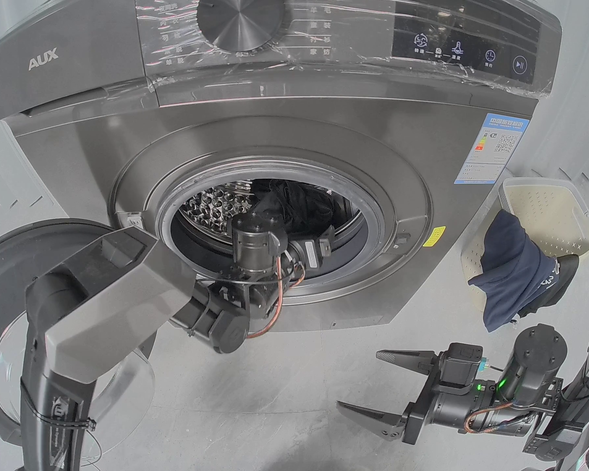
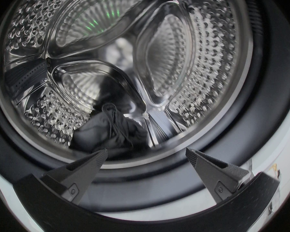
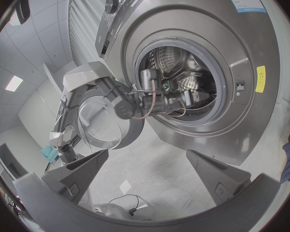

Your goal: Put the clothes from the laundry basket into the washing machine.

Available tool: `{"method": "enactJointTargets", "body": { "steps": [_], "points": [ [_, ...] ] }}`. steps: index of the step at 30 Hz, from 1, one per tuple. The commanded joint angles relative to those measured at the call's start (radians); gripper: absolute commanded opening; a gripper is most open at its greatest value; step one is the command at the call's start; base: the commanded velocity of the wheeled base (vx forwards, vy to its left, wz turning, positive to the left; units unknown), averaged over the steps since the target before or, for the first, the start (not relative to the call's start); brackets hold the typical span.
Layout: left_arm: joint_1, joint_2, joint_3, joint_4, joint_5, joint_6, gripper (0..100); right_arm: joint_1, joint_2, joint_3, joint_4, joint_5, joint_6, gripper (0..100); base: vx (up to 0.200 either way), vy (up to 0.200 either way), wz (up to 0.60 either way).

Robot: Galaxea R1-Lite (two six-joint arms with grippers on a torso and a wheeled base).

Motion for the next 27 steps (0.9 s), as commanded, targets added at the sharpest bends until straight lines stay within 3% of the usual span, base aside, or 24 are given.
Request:
{"method": "enactJointTargets", "body": {
  "steps": [1,4,7,12,13,15,25,27],
  "points": [
    [-0.189,-0.41,0.642,-0.126,-0.012,0.069,100,-0.019,-0.132,0.081,0.003,-0.045,0.015,100,0.0,0.0,0.0],
    [-0.22,-0.509,0.74,-0.138,0.027,0.072,100,-0.048,-0.19,0.108,0.003,-0.075,0.021,100,0.0,0.0,0.0],
    [-0.244,-0.621,0.809,-0.146,0.034,0.07,100,-0.095,-0.245,0.125,0.007,-0.082,0.022,100,0.0,0.0,0.0],
    [-0.237,-0.793,0.946,-0.148,0.052,0.076,100,-0.25,-0.357,0.125,0.119,-0.088,0.015,100,-0.12,0.0,0.0],
    [-0.237,-0.793,0.946,-0.148,0.052,0.076,100,-0.25,-0.357,0.125,0.119,-0.088,0.015,100,-0.2,0.0,0.0],
    [-0.234,-0.89,1.046,-0.148,0.083,0.079,100,-0.313,-0.437,0.125,0.236,-0.088,0.01,100,-0.2,0.0,0.0],
    [-0.217,-1.164,1.262,-0.099,0.103,0.086,100,-0.398,-0.783,0.125,0.632,-0.117,0.011,100,-0.2,0.0,0.0],
    [-0.218,-1.204,1.297,-0.085,0.126,0.104,100,-0.421,-0.854,0.125,0.69,-0.115,0.01,100,-0.2,0.0,0.0]
  ]
}}
